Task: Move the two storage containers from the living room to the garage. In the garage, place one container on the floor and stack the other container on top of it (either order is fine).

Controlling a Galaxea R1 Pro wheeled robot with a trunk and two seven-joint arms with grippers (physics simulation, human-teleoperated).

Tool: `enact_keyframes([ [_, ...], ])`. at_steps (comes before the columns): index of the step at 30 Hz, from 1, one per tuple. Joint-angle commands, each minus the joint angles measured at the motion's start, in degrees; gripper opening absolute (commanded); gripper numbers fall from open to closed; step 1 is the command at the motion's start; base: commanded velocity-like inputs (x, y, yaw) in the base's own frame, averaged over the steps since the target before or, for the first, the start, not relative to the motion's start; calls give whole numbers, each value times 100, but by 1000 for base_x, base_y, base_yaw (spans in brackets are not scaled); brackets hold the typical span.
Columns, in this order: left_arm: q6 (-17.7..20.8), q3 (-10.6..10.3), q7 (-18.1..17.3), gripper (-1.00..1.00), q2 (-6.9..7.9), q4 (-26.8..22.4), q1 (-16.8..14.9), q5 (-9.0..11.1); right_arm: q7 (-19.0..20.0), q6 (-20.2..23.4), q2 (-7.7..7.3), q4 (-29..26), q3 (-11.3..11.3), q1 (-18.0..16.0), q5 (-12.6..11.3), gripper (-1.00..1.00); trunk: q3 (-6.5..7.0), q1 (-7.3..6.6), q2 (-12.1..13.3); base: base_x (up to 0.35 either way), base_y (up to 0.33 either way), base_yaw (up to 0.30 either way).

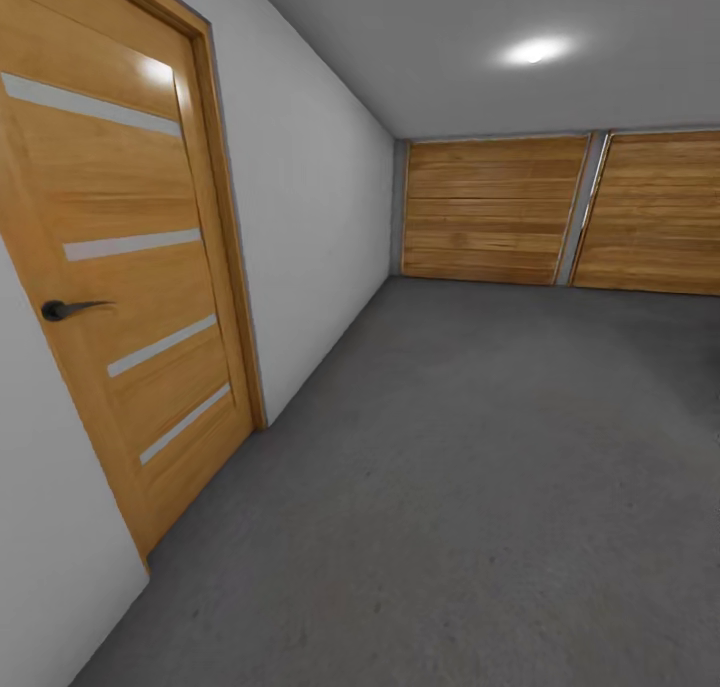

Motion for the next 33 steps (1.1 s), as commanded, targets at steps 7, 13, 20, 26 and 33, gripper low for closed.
enact_keyframes([
  [7,5,5,-1,100,-6,12,-2,33,0,-11,-5,1,12,-1,32,100,-5,3,-2,304,0,-2],
  [13,7,5,9,100,-2,14,0,33,0,-23,3,1,-2,-1,39,100,-5,3,-2,320,0,0],
  [20,5,5,16,100,-1,14,-3,33,0,-25,18,1,-13,-1,31,100,-5,3,-2,321,0,0],
  [26,8,4,17,100,-1,15,-2,35,-3,-22,21,1,-16,-1,37,100,-5,3,-2,321,0,0],
  [33,8,4,17,100,-1,15,-3,34,0,-17,39,1,-22,-1,26,100,-5,3,-2,321,0,0],
])
